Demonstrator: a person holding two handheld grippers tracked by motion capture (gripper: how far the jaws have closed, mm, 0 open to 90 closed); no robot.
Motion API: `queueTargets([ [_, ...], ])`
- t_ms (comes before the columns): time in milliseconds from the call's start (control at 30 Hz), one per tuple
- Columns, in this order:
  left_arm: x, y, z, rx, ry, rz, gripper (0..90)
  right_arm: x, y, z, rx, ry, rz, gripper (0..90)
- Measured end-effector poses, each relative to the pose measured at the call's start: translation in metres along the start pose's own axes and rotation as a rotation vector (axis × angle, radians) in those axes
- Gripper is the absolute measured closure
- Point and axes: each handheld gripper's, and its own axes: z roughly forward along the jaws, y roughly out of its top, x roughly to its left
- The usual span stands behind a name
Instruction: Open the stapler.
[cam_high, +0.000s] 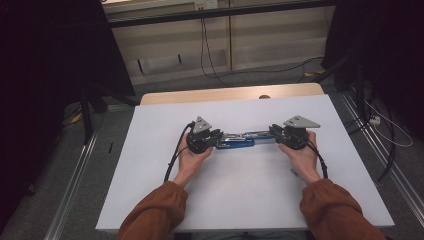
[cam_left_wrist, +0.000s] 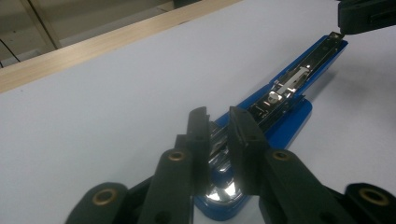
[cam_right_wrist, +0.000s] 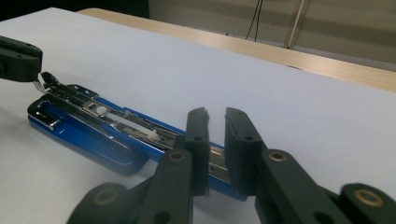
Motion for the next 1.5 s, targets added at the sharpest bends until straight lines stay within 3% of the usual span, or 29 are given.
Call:
queueTargets([
  [33,0.0,0.0,0.0,-0.002,0.002,-0.001,72.7,-0.001,0.001,-0.002,-0.013,0.01,0.009,75.2],
  [167,0.0,-0.001,-0.004,-0.014,-0.005,-0.013,69.8,-0.001,0.002,-0.004,-0.025,0.026,0.022,66.7],
  [233,0.003,-0.002,-0.007,-0.023,-0.003,-0.041,61.1,0.0,0.004,-0.006,-0.039,0.047,0.017,57.0],
  [267,0.003,-0.002,-0.007,-0.023,-0.003,-0.041,57.8,0.0,0.004,-0.006,-0.039,0.047,0.017,57.0],
  [300,0.003,-0.002,-0.009,-0.022,-0.001,-0.057,55.1,0.0,0.004,-0.006,-0.037,0.062,0.024,49.7],
  [333,0.004,-0.002,-0.01,-0.017,0.003,-0.058,55.1,0.0,0.004,-0.006,-0.037,0.062,0.024,49.7],
  [367,0.006,-0.002,-0.012,-0.008,0.021,-0.069,46.1,0.0,0.004,-0.005,-0.027,0.068,0.02,42.7],
  [400,0.006,-0.002,-0.012,-0.008,0.021,-0.069,40.5,0.0,0.004,-0.005,-0.027,0.068,0.02,42.7],
  [433,0.008,-0.002,-0.013,0.0,0.017,-0.09,37.5,0.001,0.003,-0.005,-0.02,0.082,0.022,36.7],
  [600,0.008,-0.001,-0.017,0.026,0.051,-0.086,16.2,0.001,0.006,-0.01,-0.033,0.072,0.021,25.0],
  [633,0.009,-0.002,-0.019,0.032,0.043,-0.09,14.9,0.0,0.005,-0.011,-0.025,0.08,0.034,17.2],
  [733,0.008,-0.003,-0.021,0.037,0.02,-0.099,8.9,0.0,0.004,-0.013,-0.011,0.079,0.029,12.1],
  [767,0.008,-0.006,-0.024,0.03,-0.003,-0.074,5.2,-0.001,0.003,-0.014,-0.012,0.089,0.047,10.6],
  [833,0.008,-0.007,-0.026,0.027,-0.004,-0.068,5.0,-0.002,0.002,-0.015,-0.018,0.1,0.066,10.4],
  [900,0.007,-0.008,-0.03,0.019,0.01,-0.076,4.4,-0.001,0.003,-0.017,-0.024,0.086,0.043,6.2],
  [1133,0.003,-0.015,-0.044,0.008,0.023,-0.076,4.3,0.001,0.002,-0.022,-0.029,0.084,0.03,6.0],
  [1400,0.0,-0.028,-0.062,-0.009,0.033,-0.078,4.4,-0.007,-0.003,-0.034,-0.026,0.053,0.02,6.6],
  [1500,0.001,-0.031,-0.072,-0.022,0.056,-0.084,4.4,-0.009,-0.005,-0.039,-0.028,0.052,0.025,6.6],
])
